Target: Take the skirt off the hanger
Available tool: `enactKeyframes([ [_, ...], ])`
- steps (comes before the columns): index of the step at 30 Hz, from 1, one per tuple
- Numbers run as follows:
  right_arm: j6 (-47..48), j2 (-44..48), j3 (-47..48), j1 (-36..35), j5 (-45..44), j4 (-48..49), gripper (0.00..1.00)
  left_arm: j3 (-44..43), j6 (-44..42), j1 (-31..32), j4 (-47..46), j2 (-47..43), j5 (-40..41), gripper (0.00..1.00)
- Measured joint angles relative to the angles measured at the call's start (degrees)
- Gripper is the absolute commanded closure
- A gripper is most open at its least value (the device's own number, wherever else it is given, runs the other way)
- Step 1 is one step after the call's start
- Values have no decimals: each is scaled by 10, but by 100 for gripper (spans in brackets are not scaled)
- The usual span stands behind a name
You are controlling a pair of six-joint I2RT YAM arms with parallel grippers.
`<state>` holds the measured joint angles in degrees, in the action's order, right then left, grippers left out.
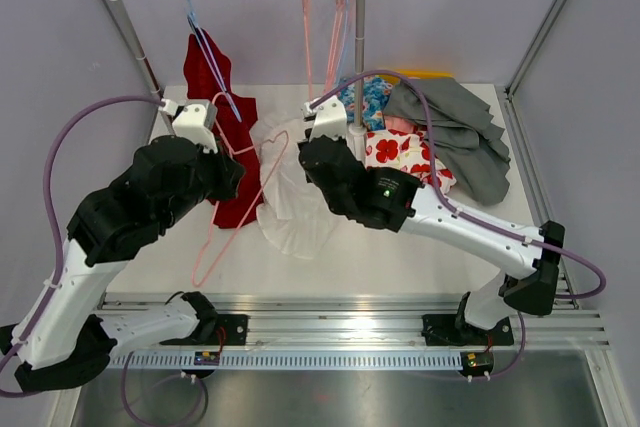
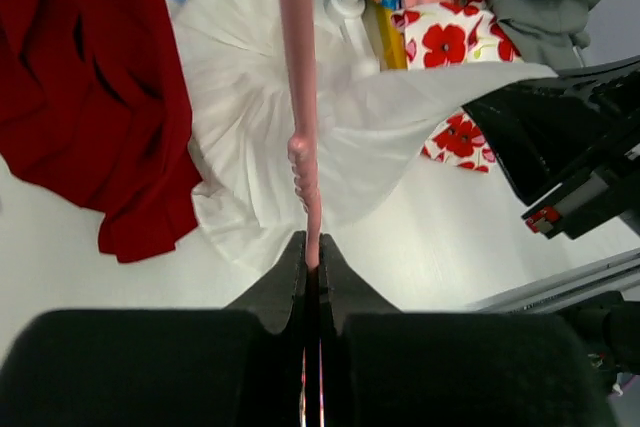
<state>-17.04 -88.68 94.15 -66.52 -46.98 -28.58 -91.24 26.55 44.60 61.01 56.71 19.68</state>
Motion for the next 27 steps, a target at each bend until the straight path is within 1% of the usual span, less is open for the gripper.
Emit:
enactKeyframes([
  [2,1,0,-7,-1,12,6,100,4,15,3,19,-9,5,100],
  [5,-20,21,-96,-3,17,28,100,16,27,4,33,-25,25,100],
  [7,-32,35,-147,3,11,-1,100,24,27,4,32,-35,34,100],
  [8,-37,38,-155,10,12,-16,100,27,27,4,31,-38,38,100],
  [10,-42,49,-158,62,47,-41,100,30,34,4,23,-41,50,100],
  [12,-42,71,-148,162,93,-46,100,46,38,4,1,-49,61,100],
  [14,-28,82,-104,276,118,-61,100,71,38,4,-20,-61,67,100],
  [16,-6,74,-26,360,129,-78,100,80,37,4,-26,-64,74,100],
  [19,20,34,117,421,160,-89,100,79,30,4,-39,-57,87,100],
  [23,35,-75,321,481,213,-102,100,66,9,4,-65,-29,106,100],
  [25,34,-136,391,501,235,-101,100,46,-7,4,-76,-5,119,100],
  [27,32,-201,437,515,255,-103,99,14,-30,3,-93,34,138,100],
])
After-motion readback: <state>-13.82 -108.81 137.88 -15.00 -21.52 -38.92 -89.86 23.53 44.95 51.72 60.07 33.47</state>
